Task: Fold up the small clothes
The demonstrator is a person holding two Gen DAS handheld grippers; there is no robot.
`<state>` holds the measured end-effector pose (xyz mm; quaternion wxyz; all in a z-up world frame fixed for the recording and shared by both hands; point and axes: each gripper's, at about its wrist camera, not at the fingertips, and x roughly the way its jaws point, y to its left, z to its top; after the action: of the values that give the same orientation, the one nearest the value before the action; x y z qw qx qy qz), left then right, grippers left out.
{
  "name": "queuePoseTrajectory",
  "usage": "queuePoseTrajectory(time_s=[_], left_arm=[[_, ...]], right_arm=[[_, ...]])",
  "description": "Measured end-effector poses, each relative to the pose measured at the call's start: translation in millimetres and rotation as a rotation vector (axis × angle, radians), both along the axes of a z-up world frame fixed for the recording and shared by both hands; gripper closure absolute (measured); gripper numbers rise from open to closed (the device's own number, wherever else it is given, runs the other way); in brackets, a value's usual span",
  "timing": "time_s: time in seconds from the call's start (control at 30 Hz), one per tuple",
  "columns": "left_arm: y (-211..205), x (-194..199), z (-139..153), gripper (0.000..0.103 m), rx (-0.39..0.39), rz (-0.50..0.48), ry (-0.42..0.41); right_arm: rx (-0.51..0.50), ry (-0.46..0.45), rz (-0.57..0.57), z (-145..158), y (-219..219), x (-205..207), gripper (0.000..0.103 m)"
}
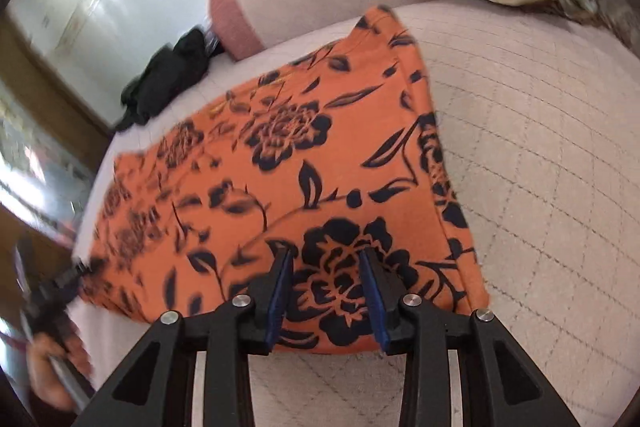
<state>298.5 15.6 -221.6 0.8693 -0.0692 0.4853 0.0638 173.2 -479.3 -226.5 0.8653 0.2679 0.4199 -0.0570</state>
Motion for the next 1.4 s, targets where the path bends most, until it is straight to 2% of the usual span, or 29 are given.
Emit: queuePoseTrajectory(time_s=[0.1, 0.17, 0.27, 0.33, 0.37, 0.4, 0.43, 0.47, 0.5, 0.6, 0.77, 0.9, 1.03, 1.1, 1.17, 1.23, 1.3, 1.4], left_arm=[[-5.0, -4.1, 6.9, 0.019, 0.045, 0.005, -0.022], [-10.3, -6.3, 14.4, 0.02, 0.064, 0.003, -0.046], [-11.3, -2.1, 20.5, 0.02, 0.045, 0.02, -0.067], [-7.9, 1.1, 17.3, 0.02, 0.035, 0.037, -0.049], [-3.7, 5.0, 12.4, 0.02, 0.031, 0.048, -0.023], [1.8, 8.1, 4.7, 0.019, 0.004, 0.065, 0.019], [6.5, 11.6, 0.2, 0.019, -0.038, 0.079, 0.038], [9.8, 11.2, 1.3, 0.019, -0.06, 0.09, 0.028], [9.5, 11.4, 4.9, 0.019, -0.049, 0.088, 0.029], [14.2, 12.5, 10.4, 0.02, -0.055, 0.075, 0.031], [40.0, 13.5, 18.8, 0.02, -0.093, 0.098, 0.024], [54.3, 11.9, 23.0, 0.02, -0.078, 0.132, 0.007], [58.6, 18.6, 22.5, 0.02, -0.075, 0.111, 0.01], [62.2, 22.5, 22.5, 0.02, -0.082, 0.112, 0.008], [64.1, 23.1, 23.9, 0.02, -0.089, 0.113, 0.003], [66.2, 24.7, 24.0, 0.02, -0.102, 0.115, 0.002], [71.4, 25.7, 24.1, 0.02, -0.124, 0.123, -0.002], [68.4, 21.7, 27.9, 0.02, -0.131, 0.129, -0.015]], right_arm=[[-0.035, -0.085, -0.026, 20.2, -13.2, 6.8, 0.064], [-0.03, -0.09, -0.051, 25.6, -25.4, 22.9, 0.064], [0.023, -0.103, -0.077, 24.0, -44.1, 54.0, 0.064], [0.042, -0.056, -0.103, 11.8, -59.4, 79.9, 0.064], [0.055, -0.002, -0.12, -0.3, -66.3, 97.6, 0.064], [0.071, 0.073, -0.155, -15.9, -74.6, 111.4, 0.064], [0.093, 0.104, -0.18, -23.4, -80.5, 117.9, 0.064], [0.083, 0.096, -0.204, -18.3, -80.3, 120.7, 0.064], [0.052, 0.088, -0.205, -9.1, -75.2, 124.3, 0.063], [-0.059, 0.007, -0.123, 24.0, -33.5, 140.7, 0.063], [-0.064, -0.035, 0.164, 46.2, 87.2, 199.6, 0.063], [-0.063, -0.024, 0.369, 37.7, 198.3, 250.5, 0.063], [-0.016, 0.029, 0.426, 9.9, 268.5, 300.3, 0.063], [-0.005, 0.099, 0.384, -12.0, 286.0, 322.2, 0.062], [-0.008, 0.07, 0.316, -13.9, 287.2, 326.3, 0.062], [0.054, 0.07, 0.278, -10.9, 278.2, 324.5, 0.063], [0.114, 0.033, 0.261, -2.2, 260.4, 307.5, 0.063], [0.089, -0.012, 0.275, 17.4, 228.5, 265.7, 0.063]])
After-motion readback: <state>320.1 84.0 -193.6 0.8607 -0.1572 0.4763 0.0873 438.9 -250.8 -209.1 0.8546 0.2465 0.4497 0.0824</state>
